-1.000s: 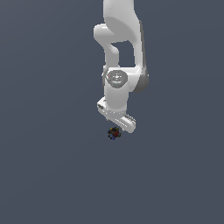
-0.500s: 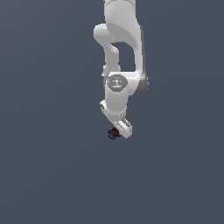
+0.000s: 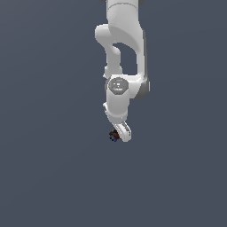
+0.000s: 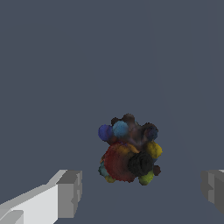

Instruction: Pick up the object and move it to a goal position.

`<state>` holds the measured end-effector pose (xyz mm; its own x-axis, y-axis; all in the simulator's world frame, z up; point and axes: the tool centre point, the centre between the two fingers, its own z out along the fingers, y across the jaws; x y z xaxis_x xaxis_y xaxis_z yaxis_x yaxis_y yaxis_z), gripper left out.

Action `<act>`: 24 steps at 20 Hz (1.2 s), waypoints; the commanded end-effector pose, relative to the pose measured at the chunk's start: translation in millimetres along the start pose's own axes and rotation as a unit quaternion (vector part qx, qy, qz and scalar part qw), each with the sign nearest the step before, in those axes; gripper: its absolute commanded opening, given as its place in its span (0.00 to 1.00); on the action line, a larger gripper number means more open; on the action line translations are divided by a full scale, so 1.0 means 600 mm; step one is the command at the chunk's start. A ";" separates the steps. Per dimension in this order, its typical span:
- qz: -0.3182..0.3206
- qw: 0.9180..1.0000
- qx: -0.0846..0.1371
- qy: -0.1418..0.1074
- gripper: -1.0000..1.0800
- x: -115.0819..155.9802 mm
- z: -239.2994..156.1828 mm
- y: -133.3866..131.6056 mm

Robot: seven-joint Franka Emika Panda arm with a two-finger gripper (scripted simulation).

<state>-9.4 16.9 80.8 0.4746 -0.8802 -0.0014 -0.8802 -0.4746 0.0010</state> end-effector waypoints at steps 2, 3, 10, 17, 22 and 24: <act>0.009 1.000 0.000 0.001 0.96 0.001 0.002 0.000; 0.009 1.000 0.001 0.001 0.96 0.001 0.002 0.000; 0.007 1.000 0.000 0.001 0.96 0.000 0.024 0.001; 0.009 1.000 0.000 0.001 0.96 0.000 0.078 0.001; 0.009 1.000 0.000 0.001 0.00 0.001 0.085 0.000; 0.009 1.000 0.000 0.001 0.00 0.001 0.085 0.000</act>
<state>-6.3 16.3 34.8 0.4574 -0.8892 0.0033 -0.8892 -0.4575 -0.0083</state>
